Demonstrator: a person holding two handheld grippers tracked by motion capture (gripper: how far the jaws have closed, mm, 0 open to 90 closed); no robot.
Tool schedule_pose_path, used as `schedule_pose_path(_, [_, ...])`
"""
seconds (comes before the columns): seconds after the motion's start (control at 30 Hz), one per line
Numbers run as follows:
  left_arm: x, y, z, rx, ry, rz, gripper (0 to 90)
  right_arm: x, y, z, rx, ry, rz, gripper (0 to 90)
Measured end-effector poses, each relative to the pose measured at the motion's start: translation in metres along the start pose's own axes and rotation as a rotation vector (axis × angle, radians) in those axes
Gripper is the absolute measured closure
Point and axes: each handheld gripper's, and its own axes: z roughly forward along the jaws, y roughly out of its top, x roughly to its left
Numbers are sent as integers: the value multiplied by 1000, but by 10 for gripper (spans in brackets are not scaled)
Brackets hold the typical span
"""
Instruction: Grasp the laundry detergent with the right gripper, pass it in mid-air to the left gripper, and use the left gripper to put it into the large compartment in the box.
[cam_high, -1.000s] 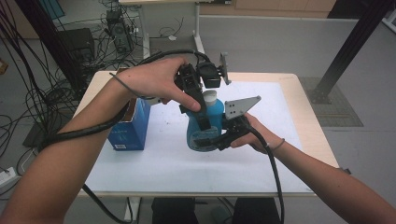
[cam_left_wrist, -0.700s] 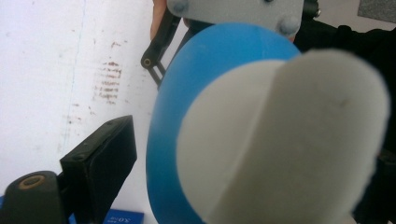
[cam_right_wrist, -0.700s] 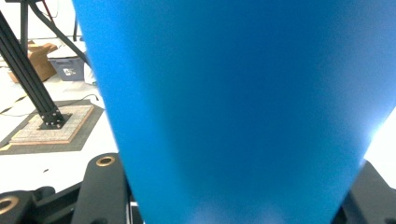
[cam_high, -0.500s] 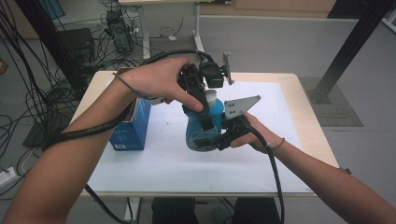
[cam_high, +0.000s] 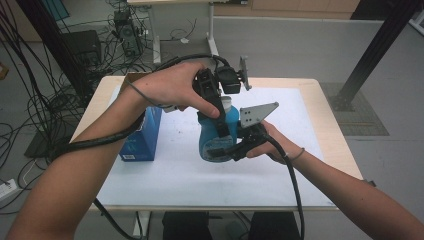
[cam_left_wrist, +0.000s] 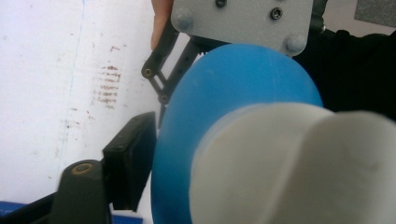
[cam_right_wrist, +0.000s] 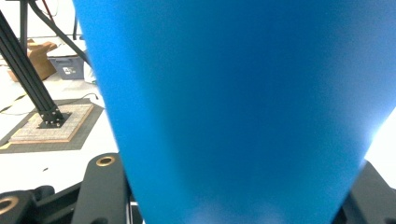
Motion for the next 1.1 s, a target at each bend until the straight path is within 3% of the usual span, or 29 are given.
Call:
schedule_pose_path(0.17, [1, 0, 0, -5, -5, -20, 334, -2, -1, 0, -3, -1, 6, 405])
schedule_pose_path(1.1, [-1, 1, 0, 5, 10, -23, 337, -2, -1, 1, -5, 0, -1, 405])
